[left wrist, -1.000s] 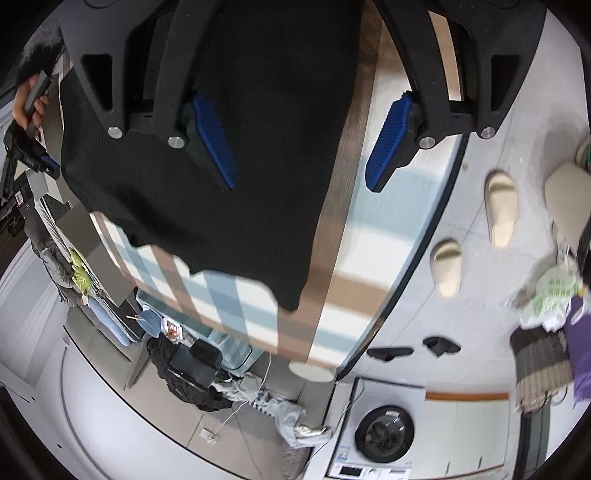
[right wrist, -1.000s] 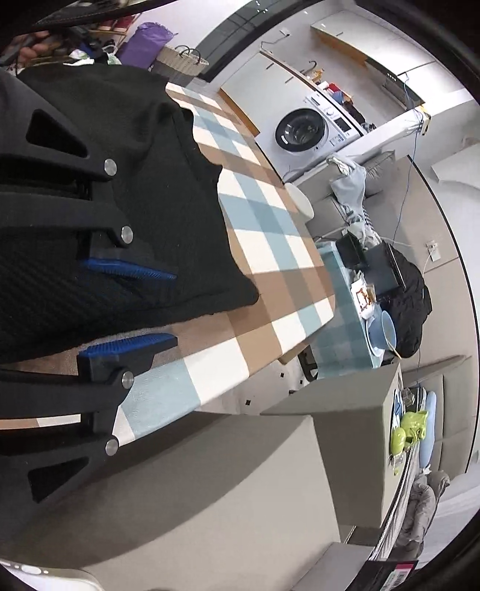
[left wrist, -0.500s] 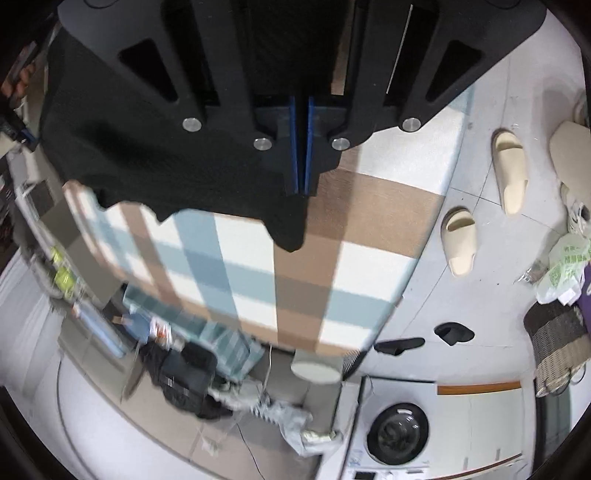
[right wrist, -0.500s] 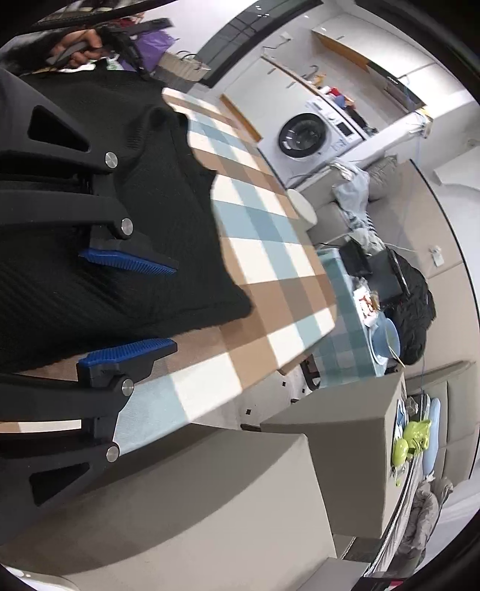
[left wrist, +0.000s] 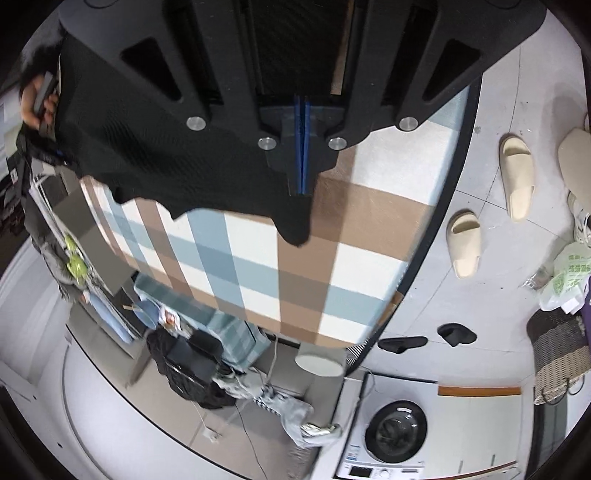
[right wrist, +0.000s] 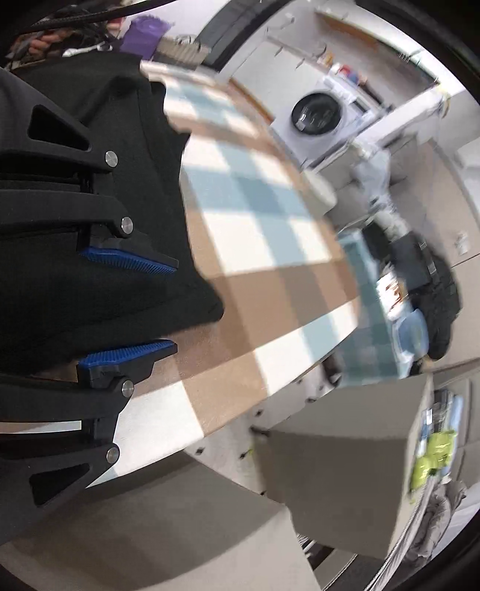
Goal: Fold small clothes
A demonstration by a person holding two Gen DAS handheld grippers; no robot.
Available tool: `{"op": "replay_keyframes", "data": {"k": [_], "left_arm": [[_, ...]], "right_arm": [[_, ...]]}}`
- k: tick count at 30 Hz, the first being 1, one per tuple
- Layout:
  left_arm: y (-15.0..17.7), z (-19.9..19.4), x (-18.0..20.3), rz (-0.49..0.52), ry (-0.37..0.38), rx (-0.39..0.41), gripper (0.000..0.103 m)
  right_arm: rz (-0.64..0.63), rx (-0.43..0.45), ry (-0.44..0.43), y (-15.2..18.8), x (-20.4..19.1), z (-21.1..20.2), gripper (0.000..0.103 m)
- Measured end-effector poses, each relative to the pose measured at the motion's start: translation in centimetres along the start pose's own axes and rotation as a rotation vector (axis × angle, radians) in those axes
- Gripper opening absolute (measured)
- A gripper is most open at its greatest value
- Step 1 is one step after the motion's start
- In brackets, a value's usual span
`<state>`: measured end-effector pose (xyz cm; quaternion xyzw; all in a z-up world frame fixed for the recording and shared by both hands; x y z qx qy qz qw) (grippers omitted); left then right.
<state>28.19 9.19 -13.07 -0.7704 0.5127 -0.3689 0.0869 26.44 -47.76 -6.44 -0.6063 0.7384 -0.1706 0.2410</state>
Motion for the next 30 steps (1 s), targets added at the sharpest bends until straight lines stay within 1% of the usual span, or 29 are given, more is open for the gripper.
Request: {"op": "replay_keyframes", "data": {"k": [1, 2, 3, 4, 5, 6, 7, 8, 10, 11, 13, 14, 15, 16, 18, 20, 22, 26, 27, 29, 30], "left_arm": [[0.3, 0.2, 0.1, 0.004, -0.003, -0.008, 0.0], [0.5, 0.4, 0.1, 0.005, -0.003, -0.011, 0.0], [0.6, 0.5, 0.1, 0.005, -0.005, -0.015, 0.0], [0.7, 0.6, 0.0, 0.004, -0.008, -0.019, 0.0], [0.8, 0.5, 0.0, 0.001, -0.007, -0.018, 0.0], [0.8, 0.5, -0.1, -0.002, -0.004, -0.017, 0.0], [0.8, 0.5, -0.2, -0.003, -0.004, -0.016, 0.0], [0.8, 0.3, -0.2, -0.004, -0.004, -0.013, 0.0], [0.8, 0.3, -0.4, -0.005, -0.006, -0.011, 0.0], [0.8, 0.3, -0.5, -0.007, -0.007, -0.013, 0.0], [1.0, 0.3, -0.7, -0.014, -0.013, -0.015, 0.0], [1.1, 0.3, -0.7, -0.015, -0.013, -0.016, 0.0], [1.2, 0.2, -0.8, -0.013, -0.014, -0.017, 0.0], [1.3, 0.1, -0.8, -0.012, -0.016, -0.017, 0.0], [1.5, -0.3, -0.9, -0.007, -0.019, -0.02, 0.0], [1.7, -0.8, -0.9, 0.002, -0.025, -0.02, 0.0], [2.3, -1.4, -1.1, 0.015, -0.037, -0.023, 0.0], [4.2, -2.9, -1.6, 0.02, -0.051, -0.049, 0.0], [4.9, -3.3, -1.7, 0.025, -0.048, -0.057, 0.0], [6.4, -4.7, -2.0, 0.033, -0.043, -0.057, 0.004], [7.3, -5.5, -2.1, 0.037, -0.038, -0.06, 0.012]], "right_arm": [[-0.006, 0.006, -0.009, -0.1, 0.0, 0.2, 0.034], [-0.023, 0.015, -0.002, -0.2, -0.1, 0.2, 0.022], [-0.036, 0.02, -0.003, -0.3, -0.2, 0.1, 0.013], [-0.045, 0.056, -0.029, -0.5, -0.6, -0.5, 0.005], [-0.058, 0.163, -0.099, -1.0, -1.3, -2.3, 0.005], [-0.075, 0.298, -0.179, -1.4, -2.0, -4.8, 0.005], [-0.07, 0.381, -0.207, -1.5, -2.0, -6.6, 0.004], [-0.038, 0.399, -0.17, -1.5, -1.2, -7.4, 0.004], [0.043, 0.369, -0.108, -1.4, 0.5, -7.0, 0.004], [0.077, 0.327, -0.096, -1.2, 1.3, -6.0, 0.004], [0.085, 0.293, -0.088, -0.6, 1.6, -5.1, 0.004], [0.083, 0.29, -0.084, -0.5, 1.5, -5.0, 0.005], [0.081, 0.282, -0.071, -0.3, 1.5, -4.9, 0.007], [0.081, 0.263, -0.049, -0.2, 1.6, -4.8, 0.011], [0.085, 0.231, -0.035, 0.0, 1.7, -4.9, 0.017], [0.066, 0.216, -0.044, 0.4, 1.5, -5.5, 0.034], [0.034, 0.203, -0.056, 1.2, 0.9, -5.9, 0.042], [-0.015, 0.118, -0.1, 4.0, -0.1, -6.5, 0.043], [-0.031, 0.1, -0.11, 5.2, -0.3, -7.0, 0.043], [-0.046, 0.085, -0.13, 7.4, -0.5, -8.0, 0.044], [-0.056, 0.075, -0.144, 9.0, -0.5, -8.6, 0.044]]}}
Point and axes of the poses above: each gripper's, at about its wrist camera, not at the fingertips, and z roughly the way its jaws point, x to its right, y to its underside, the point moved 7 cm from there along z, roughly the way its jaws point, and after that the axes turned 15 degrees about -z, right-handed, at the moved point
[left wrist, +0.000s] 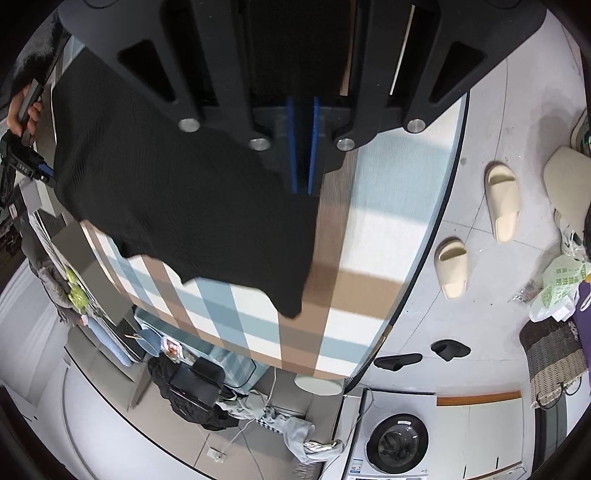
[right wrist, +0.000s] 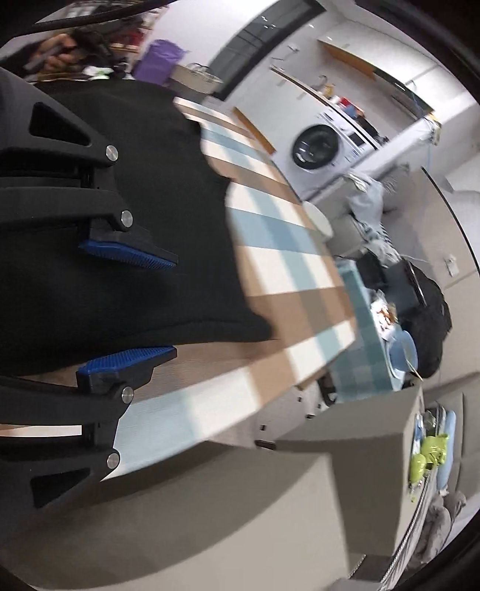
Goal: Fold small clothes
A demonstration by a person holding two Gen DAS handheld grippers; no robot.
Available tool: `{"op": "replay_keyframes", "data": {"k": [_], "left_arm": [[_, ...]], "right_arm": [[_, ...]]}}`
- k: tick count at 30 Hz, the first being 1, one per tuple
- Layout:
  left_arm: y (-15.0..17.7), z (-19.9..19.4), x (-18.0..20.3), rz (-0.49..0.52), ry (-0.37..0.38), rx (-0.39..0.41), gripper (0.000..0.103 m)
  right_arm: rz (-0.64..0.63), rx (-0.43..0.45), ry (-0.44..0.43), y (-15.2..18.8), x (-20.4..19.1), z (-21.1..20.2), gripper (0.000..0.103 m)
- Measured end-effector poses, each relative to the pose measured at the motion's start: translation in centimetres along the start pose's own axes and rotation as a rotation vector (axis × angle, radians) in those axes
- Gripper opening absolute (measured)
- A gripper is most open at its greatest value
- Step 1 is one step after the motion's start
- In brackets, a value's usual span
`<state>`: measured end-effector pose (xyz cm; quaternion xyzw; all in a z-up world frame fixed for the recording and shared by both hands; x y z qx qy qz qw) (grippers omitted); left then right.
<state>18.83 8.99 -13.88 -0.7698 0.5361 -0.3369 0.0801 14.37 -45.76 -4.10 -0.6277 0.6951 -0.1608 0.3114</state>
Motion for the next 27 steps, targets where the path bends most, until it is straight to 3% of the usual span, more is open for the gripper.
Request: {"op": "replay_keyframes", "data": {"k": [2, 3, 4, 8, 13, 15, 17, 22, 24, 26, 27], "left_arm": [[1.5, -1.3, -0.5, -0.004, -0.006, 0.003, 0.036], [2.5, -2.3, -0.8, -0.01, -0.008, 0.019, 0.053], [3.1, -3.0, -1.0, -0.012, -0.006, 0.03, 0.058], [6.2, -6.2, -1.7, -0.023, 0.022, 0.037, 0.06], [9.4, -8.7, -2.1, -0.03, 0.049, 0.033, 0.061], [10.6, -9.2, -2.3, -0.031, 0.045, 0.026, 0.061], [11.2, -9.4, -2.6, -0.037, 0.041, 0.021, 0.061], [11.9, -9.8, -2.9, -0.047, 0.035, 0.019, 0.061], [11.9, -9.7, -2.9, -0.047, 0.036, 0.019, 0.061], [12.0, -9.6, -2.9, -0.045, 0.039, 0.013, 0.061], [12.1, -9.5, -2.8, -0.041, 0.039, 0.007, 0.061]], "right_arm": [[-0.005, -0.016, -0.012, 2.6, -0.2, -1.3, 0.046], [0.004, -0.025, -0.023, 4.1, -0.2, -2.0, 0.046], [0.012, -0.033, -0.037, 5.4, -0.3, -2.5, 0.046], [0.024, -0.039, -0.061, 9.3, -0.9, -4.4, 0.046], [0.026, -0.033, -0.082, 10.0, -1.6, -4.3, 0.046], [0.027, -0.022, -0.087, 9.6, -1.9, -4.3, 0.039], [0.001, -0.009, -0.084, 9.0, -2.4, -4.5, 0.009], [-0.072, 0.182, -0.202, 8.2, -4.7, -8.6, 0.005], [-0.082, 0.145, -0.121, 8.9, -4.0, -8.6, 0.005], [-0.082, 0.033, 0.022, 10.0, -2.3, -7.1, 0.005], [-0.066, 0.014, 0.052, 10.3, -1.7, -6.8, 0.005]]}}
Point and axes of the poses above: each gripper's, at about its wrist camera, not at the fingertips, and z roughly the way its jaws point, x to its right, y to its underside, the point moved 7 cm from there along z, roughly the way its jaws point, and after that the axes turned 15 degrees about -z, right-handed, at the moved point
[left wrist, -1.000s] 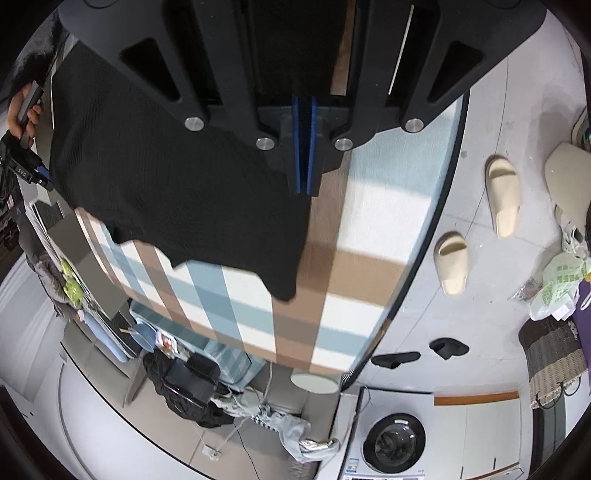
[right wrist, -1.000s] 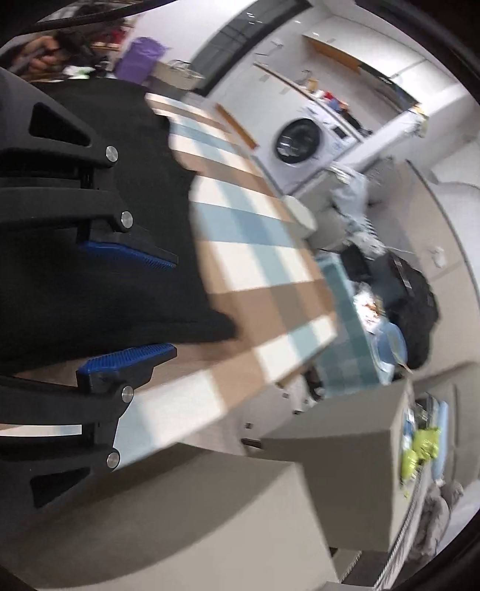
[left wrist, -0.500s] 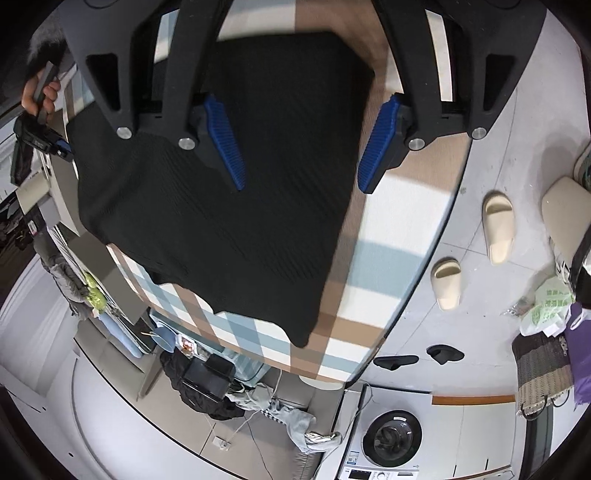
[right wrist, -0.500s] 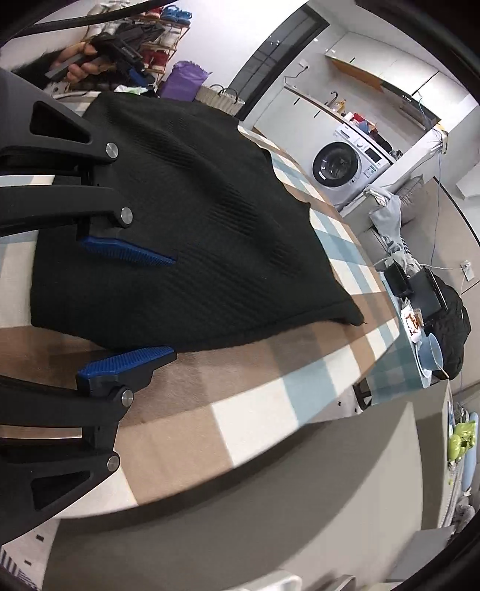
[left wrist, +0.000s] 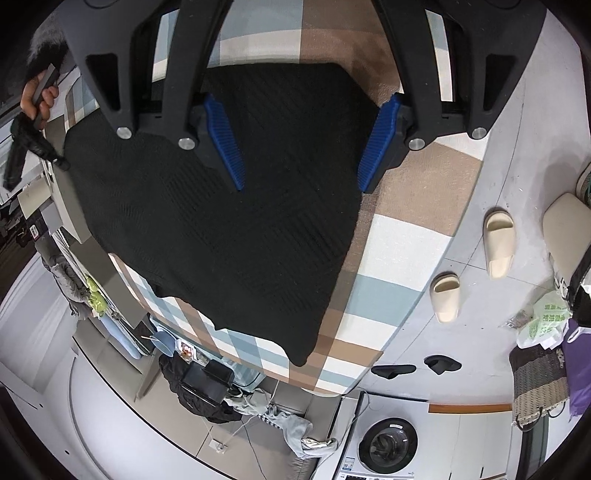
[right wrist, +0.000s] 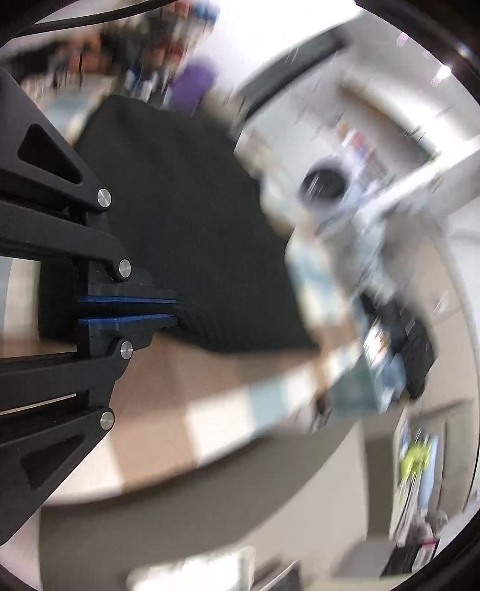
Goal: Fold small clothes
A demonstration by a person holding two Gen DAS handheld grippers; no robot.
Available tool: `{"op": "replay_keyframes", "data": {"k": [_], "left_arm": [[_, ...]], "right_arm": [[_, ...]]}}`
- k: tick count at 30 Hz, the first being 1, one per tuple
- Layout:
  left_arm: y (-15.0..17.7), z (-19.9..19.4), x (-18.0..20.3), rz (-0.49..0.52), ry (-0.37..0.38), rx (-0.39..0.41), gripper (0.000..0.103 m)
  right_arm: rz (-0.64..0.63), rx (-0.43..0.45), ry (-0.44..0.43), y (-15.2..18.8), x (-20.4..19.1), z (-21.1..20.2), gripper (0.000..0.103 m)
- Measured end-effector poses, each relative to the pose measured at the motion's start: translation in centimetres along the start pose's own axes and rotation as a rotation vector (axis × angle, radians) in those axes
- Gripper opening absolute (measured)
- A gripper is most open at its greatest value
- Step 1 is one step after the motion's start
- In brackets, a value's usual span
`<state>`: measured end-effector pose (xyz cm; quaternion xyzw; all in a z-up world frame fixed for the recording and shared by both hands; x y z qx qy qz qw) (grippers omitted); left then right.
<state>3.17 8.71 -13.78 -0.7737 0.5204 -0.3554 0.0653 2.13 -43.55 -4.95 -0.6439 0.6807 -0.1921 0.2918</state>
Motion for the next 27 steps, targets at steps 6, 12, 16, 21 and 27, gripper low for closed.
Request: {"op": "replay_keyframes", "data": {"k": [6, 12, 16, 21, 27], "left_arm": [[-0.1, 1.3, 0.2, 0.023, -0.032, -0.025, 0.061], [0.2, 2.3, 0.1, 0.042, -0.064, -0.026, 0.028], [0.0, 1.3, 0.1, 0.038, -0.024, -0.003, 0.005], [0.2, -0.1, -1.0, 0.03, -0.061, 0.019, 0.003], [0.8, -1.3, -1.8, 0.002, -0.036, 0.01, 0.006]], "right_arm": [[0.008, 0.056, -0.047, -0.8, -0.4, -1.3, 0.018], [-0.03, 0.053, -0.091, -1.2, -2.2, -0.5, 0.028], [-0.041, 0.059, -0.108, -1.8, -3.2, -0.1, 0.028], [-0.063, 0.138, -0.215, -2.8, -5.7, -1.3, 0.034], [-0.035, 0.086, -0.163, -2.6, -6.1, -0.1, 0.041]]}}
Point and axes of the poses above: each gripper's, at about its wrist camera, not at the fingertips, and z roughly the way its jaws point, x to its right, y to its underside, the point moved 7 cm from there along z, roughly the way its jaws point, and after that the axes turned 15 degrees about -z, right-handed, at the moved point
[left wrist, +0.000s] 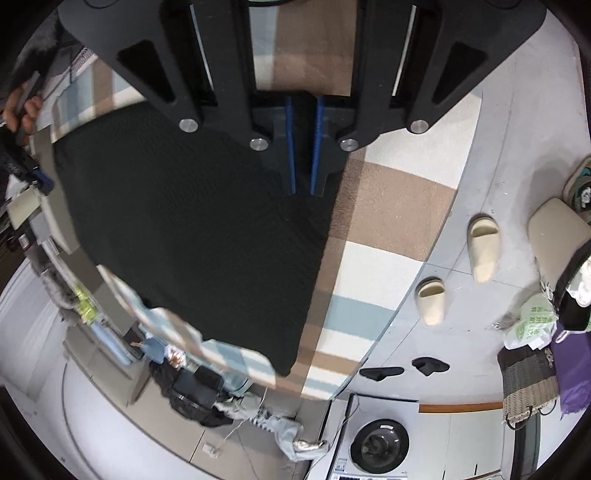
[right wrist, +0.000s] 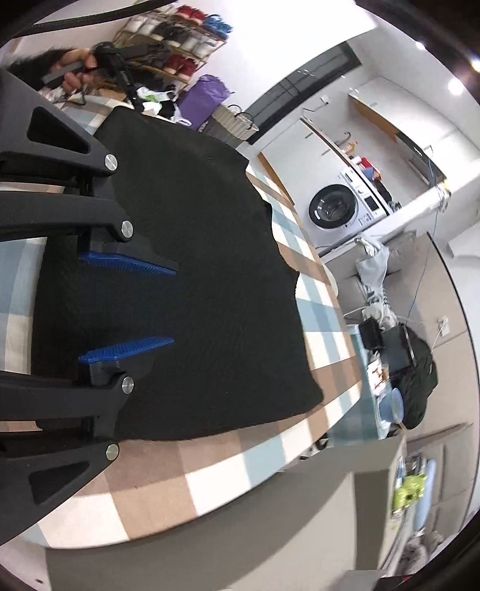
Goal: Fold small clothes
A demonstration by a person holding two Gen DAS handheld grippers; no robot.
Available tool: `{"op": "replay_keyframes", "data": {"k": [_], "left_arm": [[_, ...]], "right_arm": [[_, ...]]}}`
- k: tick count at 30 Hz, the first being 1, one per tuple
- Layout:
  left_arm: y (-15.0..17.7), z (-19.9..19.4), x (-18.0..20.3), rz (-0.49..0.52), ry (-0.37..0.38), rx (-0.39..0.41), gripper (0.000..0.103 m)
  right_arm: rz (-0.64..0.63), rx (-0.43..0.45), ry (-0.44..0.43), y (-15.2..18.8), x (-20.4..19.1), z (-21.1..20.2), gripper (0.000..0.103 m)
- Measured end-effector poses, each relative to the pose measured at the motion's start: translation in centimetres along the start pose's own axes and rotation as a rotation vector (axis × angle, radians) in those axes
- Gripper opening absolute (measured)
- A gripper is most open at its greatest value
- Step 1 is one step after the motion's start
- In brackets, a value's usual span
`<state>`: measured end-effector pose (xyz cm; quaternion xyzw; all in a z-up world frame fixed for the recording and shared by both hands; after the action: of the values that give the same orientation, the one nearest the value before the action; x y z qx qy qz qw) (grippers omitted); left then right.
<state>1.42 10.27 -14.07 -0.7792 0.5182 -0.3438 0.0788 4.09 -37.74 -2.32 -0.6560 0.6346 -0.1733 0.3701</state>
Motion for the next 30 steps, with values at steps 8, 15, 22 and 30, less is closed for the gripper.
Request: {"op": "replay_keyframes", "data": {"k": [8, 15, 22, 30], "left_arm": [[2.3, -3.2, 0.2, -0.151, 0.122, -0.008, 0.056], [5.4, -1.8, 0.1, -0.327, 0.285, -0.122, 0.056], [4.6, 1.3, 0.6, -0.423, 0.259, -0.014, 0.056], [2.8, 4.0, 2.8, -0.362, 0.111, 0.079, 0.018]], "right_arm": [[0.032, -0.017, -0.017, 0.8, -1.3, 0.9, 0.057], [0.037, -0.018, -0.081, 0.8, -2.5, 1.5, 0.057], [0.023, -0.001, -0.098, 0.9, -3.5, 1.3, 0.058], [-0.005, -0.004, -0.095, 0.8, -4.3, 1.5, 0.058]]}}
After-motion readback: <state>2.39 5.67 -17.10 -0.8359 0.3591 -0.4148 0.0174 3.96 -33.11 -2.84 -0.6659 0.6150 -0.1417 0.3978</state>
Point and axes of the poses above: each gripper's, at about its wrist camera, not at the fingertips, and z roughly the way its jaws point, x to its right, y to its underside, the point moved 7 cm from there along z, roughly the way its jaws point, and after that the axes turned 15 degrees about -z, right-handed, at the moved point
